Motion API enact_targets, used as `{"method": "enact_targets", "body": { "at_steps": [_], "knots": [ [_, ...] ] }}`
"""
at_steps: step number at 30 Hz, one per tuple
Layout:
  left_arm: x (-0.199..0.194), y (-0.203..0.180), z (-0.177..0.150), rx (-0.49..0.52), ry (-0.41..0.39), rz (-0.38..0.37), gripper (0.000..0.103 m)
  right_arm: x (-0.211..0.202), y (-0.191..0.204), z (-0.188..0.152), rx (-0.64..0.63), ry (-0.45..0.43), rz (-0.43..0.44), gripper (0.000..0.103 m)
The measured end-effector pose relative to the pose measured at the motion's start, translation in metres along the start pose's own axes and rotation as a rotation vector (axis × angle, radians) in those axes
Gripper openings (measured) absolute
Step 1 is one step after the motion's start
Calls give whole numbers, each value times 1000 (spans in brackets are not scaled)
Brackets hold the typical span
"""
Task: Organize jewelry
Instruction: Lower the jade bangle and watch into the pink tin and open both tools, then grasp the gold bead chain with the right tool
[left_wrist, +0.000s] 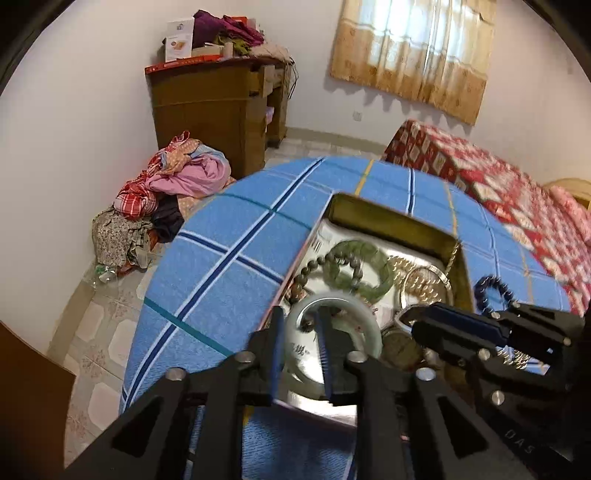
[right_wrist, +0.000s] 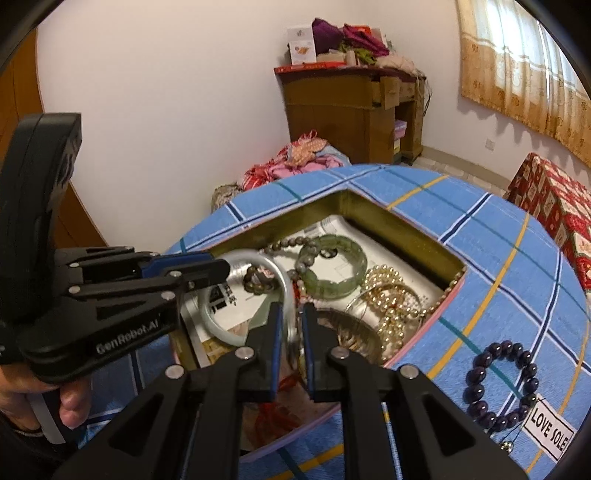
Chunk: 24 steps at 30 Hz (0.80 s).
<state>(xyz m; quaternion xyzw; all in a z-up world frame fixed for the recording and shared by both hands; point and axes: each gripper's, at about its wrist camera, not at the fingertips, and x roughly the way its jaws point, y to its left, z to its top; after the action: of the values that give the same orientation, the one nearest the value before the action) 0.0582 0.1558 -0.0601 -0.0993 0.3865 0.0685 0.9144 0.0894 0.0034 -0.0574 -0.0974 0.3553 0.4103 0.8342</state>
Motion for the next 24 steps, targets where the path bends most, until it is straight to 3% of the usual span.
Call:
{"method": "enact_targets", "body": {
  "at_steps": [2, 3, 4, 6, 8, 14, 18, 24],
  "knots": [
    [-8, -1, 2, -11, -24, -16, 44, -12, -5, 0, 18, -24, -4, 30],
    [-13, -3, 3, -10, -46, -3, 60, -16, -6, -1, 19, -31, -10, 31],
    [-17, -4, 4, -8, -65, 5, 69, -22, -9, -2, 21, -39, -20, 32],
    [-20, -8, 6, -13, -78, -2, 70, -39, -21, -11, 44, -56, -48, 44],
    [-21, -14, 6, -8, -77, -18, 70, -53, -35, -21, 77, -60, -89, 49],
    [-17, -55, 3, 63, -68, -43, 70, -76, -80, -54, 204, -15, -237, 54],
    [-12, -82, -3, 115, -48, -72, 70, -78, -90, -69, 255, 26, -263, 56],
    [-5, -104, -9, 172, -19, -87, 70, -69, -84, -73, 225, 78, -259, 57]
  ]
}}
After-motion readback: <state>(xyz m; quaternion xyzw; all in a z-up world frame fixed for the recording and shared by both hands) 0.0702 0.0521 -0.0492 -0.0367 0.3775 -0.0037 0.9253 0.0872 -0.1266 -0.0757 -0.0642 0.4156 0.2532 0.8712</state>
